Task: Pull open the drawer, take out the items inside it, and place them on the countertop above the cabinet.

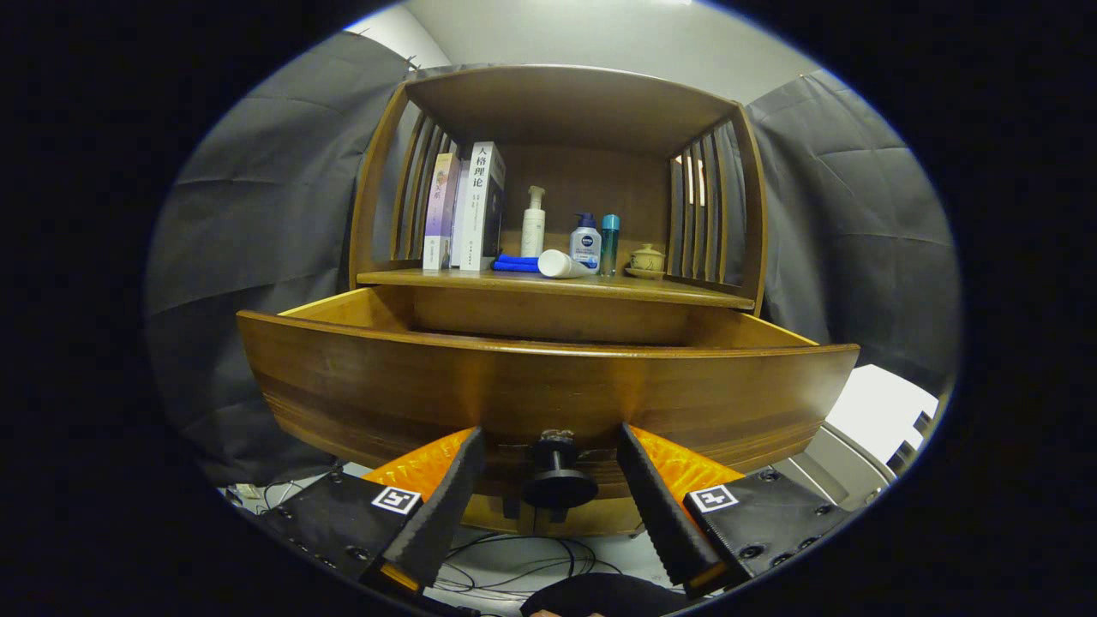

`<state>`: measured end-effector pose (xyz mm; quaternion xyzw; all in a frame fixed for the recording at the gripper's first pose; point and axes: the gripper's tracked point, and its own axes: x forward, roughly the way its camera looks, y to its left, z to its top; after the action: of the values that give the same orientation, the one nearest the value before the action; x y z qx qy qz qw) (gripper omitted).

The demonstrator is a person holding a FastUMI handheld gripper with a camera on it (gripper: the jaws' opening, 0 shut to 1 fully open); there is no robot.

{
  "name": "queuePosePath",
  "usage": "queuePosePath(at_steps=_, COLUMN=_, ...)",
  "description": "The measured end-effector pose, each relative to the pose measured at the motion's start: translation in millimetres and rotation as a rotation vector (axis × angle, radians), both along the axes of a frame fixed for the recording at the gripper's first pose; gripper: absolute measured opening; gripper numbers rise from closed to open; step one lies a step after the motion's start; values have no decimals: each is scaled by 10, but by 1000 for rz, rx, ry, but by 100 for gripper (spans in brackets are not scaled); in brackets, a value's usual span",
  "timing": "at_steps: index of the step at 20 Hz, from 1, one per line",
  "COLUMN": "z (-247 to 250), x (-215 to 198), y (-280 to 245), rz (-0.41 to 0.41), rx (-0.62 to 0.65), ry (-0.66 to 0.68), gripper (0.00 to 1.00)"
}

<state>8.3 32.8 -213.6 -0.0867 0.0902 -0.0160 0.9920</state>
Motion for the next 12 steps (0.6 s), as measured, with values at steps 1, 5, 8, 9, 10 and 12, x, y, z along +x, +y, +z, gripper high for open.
queuePosePath(at_steps=1, z=4, x=52, y=2, rz=0, rx=1, ry=1, gripper=98)
queuePosePath(at_steps=5, z=97, x=282, y=22, rz=-5, rx=0, ry=2, gripper=98)
queuePosePath(at_steps=8, z=174, x=455, y=41, rz=-13, rx=-5, ry=-10, gripper=98)
queuePosePath(at_steps=9, z=147, x=516, y=42, rz=-16, rx=-7, ry=1, gripper=98)
queuePosePath(at_steps=10, z=174, x=593, y=48, rz=-19, rx=-9, ry=-9, gripper=98)
queuePosePath(at_steps=12, z=180, x=686, y=57, rz=-23, rx=-9, ry=-9, gripper=98)
